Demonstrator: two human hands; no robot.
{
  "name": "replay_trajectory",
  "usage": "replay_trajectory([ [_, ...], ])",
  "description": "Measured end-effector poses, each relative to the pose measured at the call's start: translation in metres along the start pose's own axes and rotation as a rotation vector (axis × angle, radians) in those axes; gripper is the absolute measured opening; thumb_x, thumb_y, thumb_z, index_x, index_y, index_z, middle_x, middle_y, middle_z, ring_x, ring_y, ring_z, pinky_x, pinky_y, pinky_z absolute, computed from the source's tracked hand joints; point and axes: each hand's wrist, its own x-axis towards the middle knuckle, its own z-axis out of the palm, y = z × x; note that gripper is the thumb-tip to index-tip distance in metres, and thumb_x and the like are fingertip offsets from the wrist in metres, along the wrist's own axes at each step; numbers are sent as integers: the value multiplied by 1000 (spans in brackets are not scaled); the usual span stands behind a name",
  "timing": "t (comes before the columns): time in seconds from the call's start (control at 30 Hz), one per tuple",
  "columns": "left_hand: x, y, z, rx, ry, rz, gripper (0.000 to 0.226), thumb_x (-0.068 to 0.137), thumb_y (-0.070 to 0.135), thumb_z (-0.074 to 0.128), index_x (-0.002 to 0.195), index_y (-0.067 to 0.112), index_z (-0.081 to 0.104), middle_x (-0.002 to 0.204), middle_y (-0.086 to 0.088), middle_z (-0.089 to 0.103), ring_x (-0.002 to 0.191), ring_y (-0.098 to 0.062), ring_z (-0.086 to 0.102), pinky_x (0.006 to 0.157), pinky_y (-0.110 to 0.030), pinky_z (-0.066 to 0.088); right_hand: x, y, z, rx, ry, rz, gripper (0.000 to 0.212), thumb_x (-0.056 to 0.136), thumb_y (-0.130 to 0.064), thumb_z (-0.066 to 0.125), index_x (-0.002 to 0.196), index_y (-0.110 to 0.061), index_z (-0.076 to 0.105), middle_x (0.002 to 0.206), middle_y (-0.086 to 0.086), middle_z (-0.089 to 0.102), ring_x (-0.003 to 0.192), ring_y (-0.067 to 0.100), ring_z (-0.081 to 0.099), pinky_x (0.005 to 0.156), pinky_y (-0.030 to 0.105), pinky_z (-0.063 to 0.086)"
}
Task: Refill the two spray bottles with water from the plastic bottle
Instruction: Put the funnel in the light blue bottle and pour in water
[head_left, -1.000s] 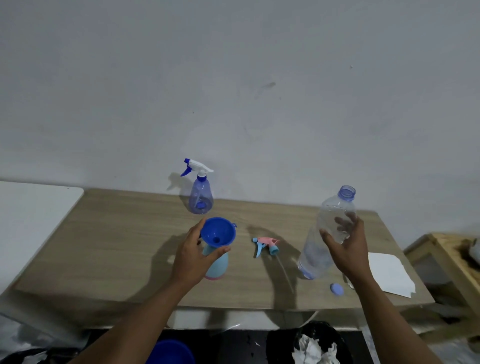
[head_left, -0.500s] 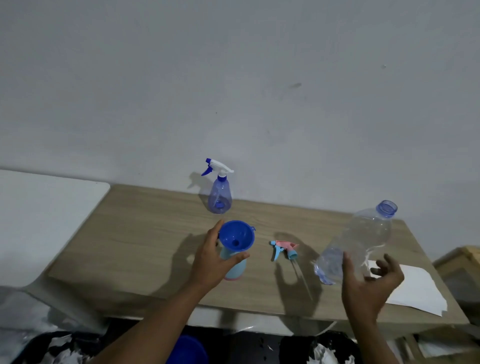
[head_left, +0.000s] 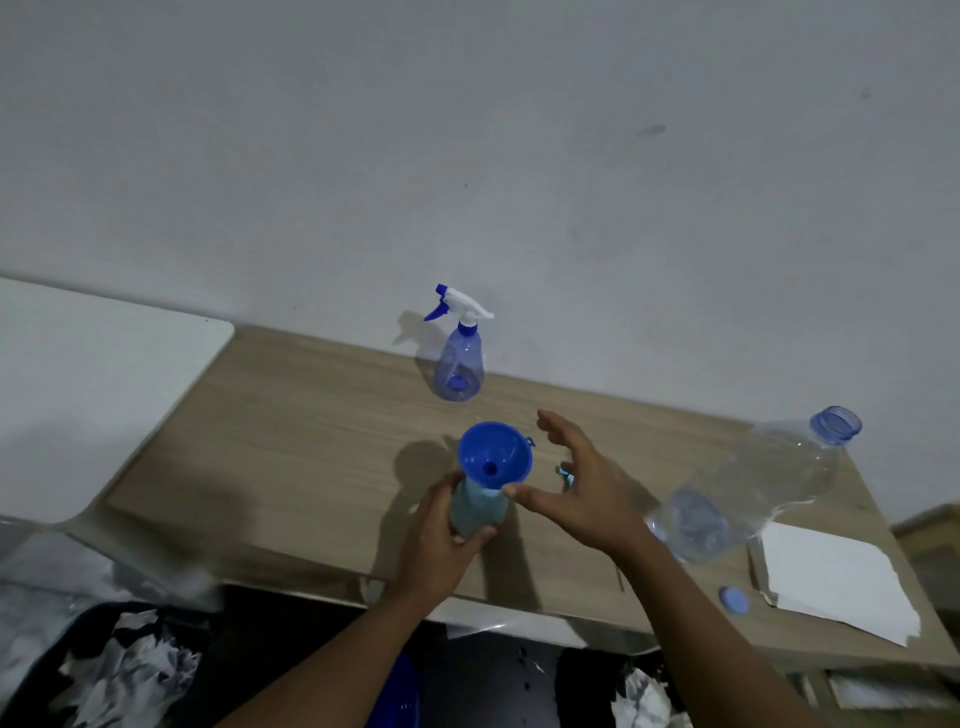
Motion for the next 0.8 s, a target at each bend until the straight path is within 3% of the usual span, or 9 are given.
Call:
replay_trajectory([
  [0.07, 0, -1, 3, 16, 15, 9, 70, 71, 44, 77, 127, 61, 40, 133, 10, 56, 120, -10, 58, 95, -47, 54, 12, 1, 4, -16, -75, -6, 107, 62, -49, 91, 151, -35, 33, 150, -19, 41, 132, -5, 42, 105, 20, 38],
  [0.13, 2, -1, 3, 36, 27, 25, 65, 76, 42, 71, 128, 63, 38, 134, 8, 55, 122, -11, 57, 98, -47, 52, 20, 3, 7, -44, -127, -18, 113, 61, -47, 92, 153, -35, 29, 152, -20, 38, 132, -4, 41, 101, 11, 35],
  [0.23, 4, -4, 2, 56, 11, 35, 61, 81, 37, 69, 130, 58, 39, 133, 8, 56, 122, -13, 57, 98, -50, 51, 26, 2, 10, -50, -151, -41, 110, 62, -41, 93, 152, -34, 30, 147, -20, 43, 127, -7, 45, 93, 4, 36],
  [0.33, 5, -5, 1, 61, -8, 28, 60, 83, 39, 69, 132, 56, 38, 133, 12, 54, 121, -12, 57, 96, -48, 53, 28, 0, 12, -20, -123, -52, 101, 64, -36, 93, 146, -39, 35, 135, -25, 49, 119, -15, 48, 90, 8, 43],
  [0.4, 4, -5, 2, 69, -9, 26, 60, 82, 43, 68, 132, 56, 37, 134, 16, 52, 122, -9, 56, 95, -45, 54, 27, -2, 14, 50, -56, -59, 96, 63, -31, 94, 141, -41, 39, 130, -25, 52, 115, -9, 54, 86, 14, 51],
  [0.5, 5, -6, 3, 92, 11, 47, 59, 81, 47, 68, 130, 57, 38, 132, 18, 51, 121, -8, 55, 94, -44, 53, 25, -5, 10, 224, 175, -49, 90, 62, -23, 96, 137, -35, 48, 124, -9, 59, 108, 10, 64, 83, 22, 57],
  [0.63, 7, -12, 4, 69, 32, 63, 62, 80, 48, 71, 134, 53, 41, 136, 18, 50, 124, -11, 53, 95, -45, 54, 24, 1, -11, 413, 427, -5, 87, 59, -29, 95, 133, -34, 49, 120, 4, 62, 106, 24, 68, 88, 39, 59],
  [0.73, 7, -12, 3, 66, 50, 79, 62, 79, 49, 72, 133, 57, 41, 134, 21, 50, 121, -9, 54, 93, -43, 55, 15, 11, -26, 507, 496, 65, 88, 66, -9, 92, 139, -26, 45, 121, 8, 62, 104, 22, 69, 76, 30, 61],
  [0.8, 8, -13, 4, 61, 61, 87, 61, 79, 50, 71, 131, 58, 41, 133, 22, 51, 120, -7, 55, 93, -42, 55, 5, 23, -29, 497, 496, 123, 90, 66, -6, 91, 141, -25, 43, 121, 5, 61, 103, 16, 68, 73, 25, 60],
])
